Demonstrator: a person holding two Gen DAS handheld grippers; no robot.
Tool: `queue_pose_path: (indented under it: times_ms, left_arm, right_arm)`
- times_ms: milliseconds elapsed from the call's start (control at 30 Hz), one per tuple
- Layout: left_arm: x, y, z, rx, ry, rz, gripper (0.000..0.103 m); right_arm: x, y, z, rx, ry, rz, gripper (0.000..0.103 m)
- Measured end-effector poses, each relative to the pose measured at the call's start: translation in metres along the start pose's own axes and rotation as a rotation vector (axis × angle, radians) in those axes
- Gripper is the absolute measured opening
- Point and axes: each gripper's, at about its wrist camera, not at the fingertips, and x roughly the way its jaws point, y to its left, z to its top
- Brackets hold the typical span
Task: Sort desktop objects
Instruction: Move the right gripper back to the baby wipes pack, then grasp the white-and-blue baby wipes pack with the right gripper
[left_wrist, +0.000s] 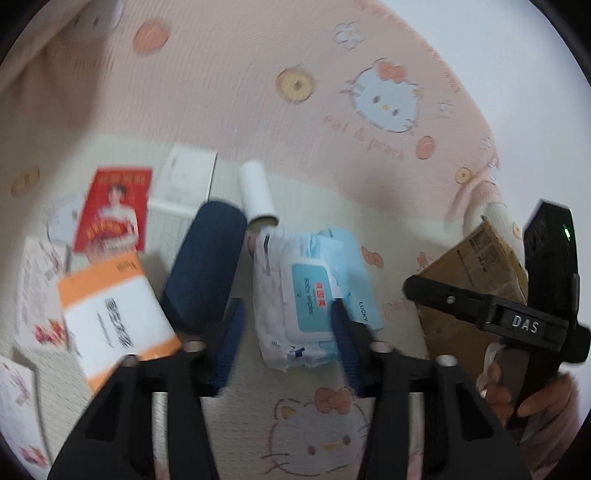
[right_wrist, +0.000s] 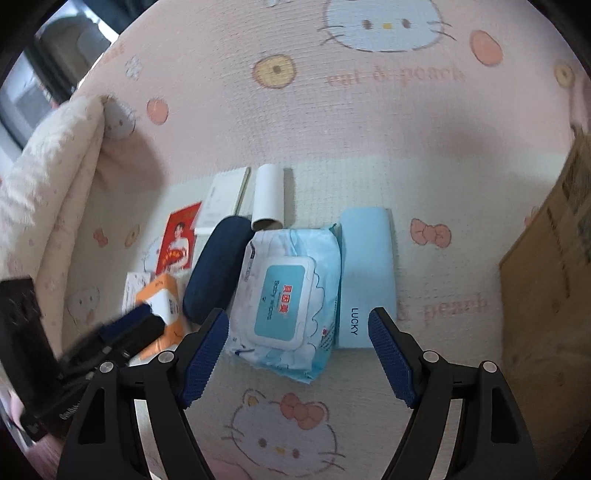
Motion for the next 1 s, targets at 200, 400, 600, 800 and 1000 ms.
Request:
queue_pose_path:
  times_ms: [200,400,600,800,1000]
  left_arm:
    - [0.033,0.021,-0.012,-0.191,0.077,-0.039,0.023]
    - [0.052,0.023,-0.014,-0.215,0.077,-0.011,0.024]
    - [0.068,0.019,-0.008,-0.188,0.050,0.017,0.024]
    - [0.077,0.019,-0.009,-0.199,0.056,0.015,0.024]
    - [0.074,0.026,-0.016,-0.213,0.076,0.039,0.025]
  right_arm:
    - [0.014,-0.035,-0.009,0.197,-0.019,0.072,0.011]
    - [0.046,-0.041,-0.020,0.219,0.044,0.101,0.011]
    - [0.066,-0.044,-0.028,0.243,0.079,0.146,0.011]
    - [0.075,-0.046,-0.024,0.228,0.079,0.120,0.012]
    - [0.081,-0.045,-0.027,0.221,0.075,0.111,0.013]
